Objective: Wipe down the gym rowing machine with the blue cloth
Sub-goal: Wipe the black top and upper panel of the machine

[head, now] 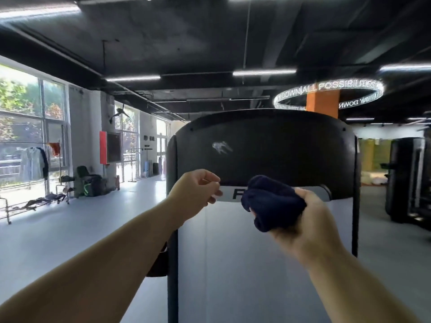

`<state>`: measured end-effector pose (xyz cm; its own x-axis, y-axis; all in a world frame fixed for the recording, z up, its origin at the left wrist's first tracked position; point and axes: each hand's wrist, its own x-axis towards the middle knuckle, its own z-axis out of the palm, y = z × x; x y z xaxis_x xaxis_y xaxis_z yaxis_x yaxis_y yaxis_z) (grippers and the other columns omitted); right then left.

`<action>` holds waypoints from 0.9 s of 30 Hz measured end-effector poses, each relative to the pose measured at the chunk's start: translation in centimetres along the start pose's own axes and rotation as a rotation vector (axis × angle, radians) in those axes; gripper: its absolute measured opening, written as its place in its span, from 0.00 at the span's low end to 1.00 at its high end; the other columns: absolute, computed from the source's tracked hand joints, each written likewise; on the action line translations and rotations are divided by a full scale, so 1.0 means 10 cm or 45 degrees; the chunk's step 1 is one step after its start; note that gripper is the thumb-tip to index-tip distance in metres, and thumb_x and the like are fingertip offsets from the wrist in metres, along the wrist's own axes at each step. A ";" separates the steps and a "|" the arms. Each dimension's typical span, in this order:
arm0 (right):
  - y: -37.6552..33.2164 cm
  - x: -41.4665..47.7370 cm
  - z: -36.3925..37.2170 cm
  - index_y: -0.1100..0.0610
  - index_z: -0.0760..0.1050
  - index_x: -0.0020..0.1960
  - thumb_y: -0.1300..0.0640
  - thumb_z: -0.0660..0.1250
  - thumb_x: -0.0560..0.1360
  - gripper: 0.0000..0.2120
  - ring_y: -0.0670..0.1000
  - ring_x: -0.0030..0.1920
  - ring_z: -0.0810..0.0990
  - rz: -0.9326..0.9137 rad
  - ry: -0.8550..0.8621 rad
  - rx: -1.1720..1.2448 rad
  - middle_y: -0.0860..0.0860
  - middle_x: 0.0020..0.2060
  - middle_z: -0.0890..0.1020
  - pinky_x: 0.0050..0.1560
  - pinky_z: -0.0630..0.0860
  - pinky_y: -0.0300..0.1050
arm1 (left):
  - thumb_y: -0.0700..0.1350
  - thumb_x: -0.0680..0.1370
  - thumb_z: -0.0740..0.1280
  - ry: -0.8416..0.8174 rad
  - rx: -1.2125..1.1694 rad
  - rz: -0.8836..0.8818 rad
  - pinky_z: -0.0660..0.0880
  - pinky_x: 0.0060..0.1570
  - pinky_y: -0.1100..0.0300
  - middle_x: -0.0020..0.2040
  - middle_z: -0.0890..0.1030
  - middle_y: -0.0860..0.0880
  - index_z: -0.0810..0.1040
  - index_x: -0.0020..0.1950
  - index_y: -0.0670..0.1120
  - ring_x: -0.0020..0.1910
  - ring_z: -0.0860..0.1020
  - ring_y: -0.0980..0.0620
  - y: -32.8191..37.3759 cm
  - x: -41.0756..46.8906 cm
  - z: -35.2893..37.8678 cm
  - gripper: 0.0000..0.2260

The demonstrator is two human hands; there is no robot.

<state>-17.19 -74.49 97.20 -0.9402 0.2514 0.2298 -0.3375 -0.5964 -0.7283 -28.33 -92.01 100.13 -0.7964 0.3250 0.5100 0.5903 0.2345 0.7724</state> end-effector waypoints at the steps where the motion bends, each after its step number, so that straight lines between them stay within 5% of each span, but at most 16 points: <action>1: 0.08 0.13 0.05 0.70 0.70 0.58 0.54 0.61 0.74 0.21 0.62 0.45 0.80 -0.036 0.118 -0.024 0.69 0.48 0.77 0.42 0.73 0.47 | 0.41 0.79 0.65 0.016 0.019 0.029 0.79 0.42 0.60 0.39 0.85 0.51 0.79 0.49 0.49 0.41 0.83 0.51 -0.12 0.13 -0.12 0.04; 3: 0.25 0.40 0.16 0.62 0.73 0.64 0.53 0.59 0.78 0.19 0.63 0.56 0.81 -0.151 0.306 -0.034 0.65 0.57 0.80 0.49 0.78 0.52 | 0.41 0.79 0.65 0.055 0.066 0.096 0.81 0.46 0.56 0.40 0.85 0.51 0.78 0.48 0.50 0.42 0.84 0.50 -0.40 0.42 -0.35 0.04; 5: 0.42 0.68 0.32 0.58 0.72 0.66 0.53 0.60 0.79 0.18 0.60 0.57 0.81 -0.295 0.382 -0.037 0.62 0.58 0.80 0.53 0.79 0.53 | 0.43 0.79 0.66 0.086 0.190 0.179 0.81 0.46 0.54 0.42 0.84 0.52 0.78 0.49 0.51 0.43 0.83 0.50 -0.69 0.78 -0.54 0.03; 7: 0.56 0.96 0.49 0.58 0.75 0.58 0.55 0.59 0.80 0.11 0.56 0.51 0.82 -0.406 0.454 -0.033 0.60 0.50 0.82 0.55 0.77 0.50 | 0.43 0.78 0.66 0.084 0.346 0.275 0.80 0.49 0.53 0.46 0.82 0.54 0.77 0.53 0.52 0.46 0.81 0.52 -0.97 1.16 -0.69 0.05; 9: 0.65 1.24 0.69 0.57 0.71 0.41 0.56 0.55 0.81 0.13 0.50 0.36 0.77 -0.483 0.478 -0.103 0.55 0.33 0.77 0.44 0.74 0.45 | 0.42 0.77 0.66 0.070 0.412 0.389 0.78 0.54 0.53 0.51 0.80 0.55 0.77 0.56 0.53 0.51 0.79 0.54 -1.20 1.48 -0.82 0.10; 11: 0.69 1.53 0.89 0.53 0.66 0.37 0.55 0.54 0.81 0.14 0.46 0.31 0.70 -0.594 0.599 -0.210 0.50 0.30 0.70 0.36 0.69 0.41 | 0.41 0.76 0.66 0.088 0.481 0.541 0.75 0.58 0.53 0.57 0.77 0.53 0.77 0.60 0.51 0.58 0.75 0.52 -1.32 1.77 -0.92 0.13; 13: 0.74 1.79 1.02 0.50 0.73 0.49 0.53 0.58 0.80 0.06 0.44 0.39 0.73 -0.685 0.783 -0.309 0.45 0.40 0.73 0.46 0.73 0.44 | 0.41 0.76 0.66 0.180 0.503 0.655 0.70 0.60 0.56 0.63 0.74 0.51 0.76 0.62 0.49 0.64 0.70 0.50 -1.35 2.03 -1.00 0.15; 15: 0.77 2.00 1.13 0.47 0.73 0.66 0.53 0.60 0.80 0.15 0.41 0.50 0.75 -0.889 0.895 -0.463 0.41 0.51 0.77 0.57 0.72 0.40 | 0.41 0.75 0.66 0.286 0.469 0.742 0.67 0.63 0.54 0.66 0.73 0.50 0.75 0.64 0.48 0.66 0.67 0.49 -1.35 2.23 -1.02 0.17; 18: 0.83 2.33 1.20 0.49 0.62 0.77 0.56 0.58 0.82 0.24 0.35 0.60 0.73 -1.186 0.878 -0.889 0.44 0.67 0.72 0.48 0.65 0.17 | 0.42 0.76 0.66 0.341 0.449 0.811 0.62 0.70 0.48 0.71 0.69 0.50 0.72 0.68 0.49 0.72 0.63 0.47 -1.36 2.47 -0.97 0.20; 20: 0.85 2.57 1.19 0.52 0.53 0.80 0.55 0.57 0.82 0.28 0.46 0.75 0.61 -1.199 0.897 -1.214 0.51 0.78 0.58 0.51 0.55 0.12 | 0.43 0.77 0.65 0.360 0.479 0.851 0.57 0.72 0.48 0.75 0.66 0.50 0.70 0.71 0.49 0.74 0.60 0.48 -1.37 2.61 -0.92 0.22; 23: 0.87 2.90 1.16 0.54 0.47 0.81 0.54 0.58 0.82 0.31 0.53 0.79 0.46 -1.072 0.891 -1.606 0.54 0.80 0.44 0.71 0.51 0.31 | 0.44 0.79 0.62 0.363 0.492 0.830 0.54 0.72 0.48 0.77 0.63 0.51 0.66 0.75 0.49 0.76 0.58 0.49 -1.40 2.79 -0.88 0.23; 27: 1.02 3.14 0.97 0.53 0.54 0.80 0.55 0.56 0.82 0.28 0.54 0.80 0.47 -1.230 0.667 -2.230 0.52 0.80 0.51 0.79 0.46 0.51 | 0.43 0.79 0.59 0.279 0.519 0.841 0.60 0.72 0.42 0.77 0.64 0.50 0.64 0.76 0.49 0.75 0.60 0.46 -1.51 2.97 -0.83 0.24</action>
<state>-50.60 -80.10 103.27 -0.3192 0.3045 0.8974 0.0832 0.9523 -0.2936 -62.05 -93.53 106.76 -0.2490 0.3364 0.9082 0.9161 0.3861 0.1082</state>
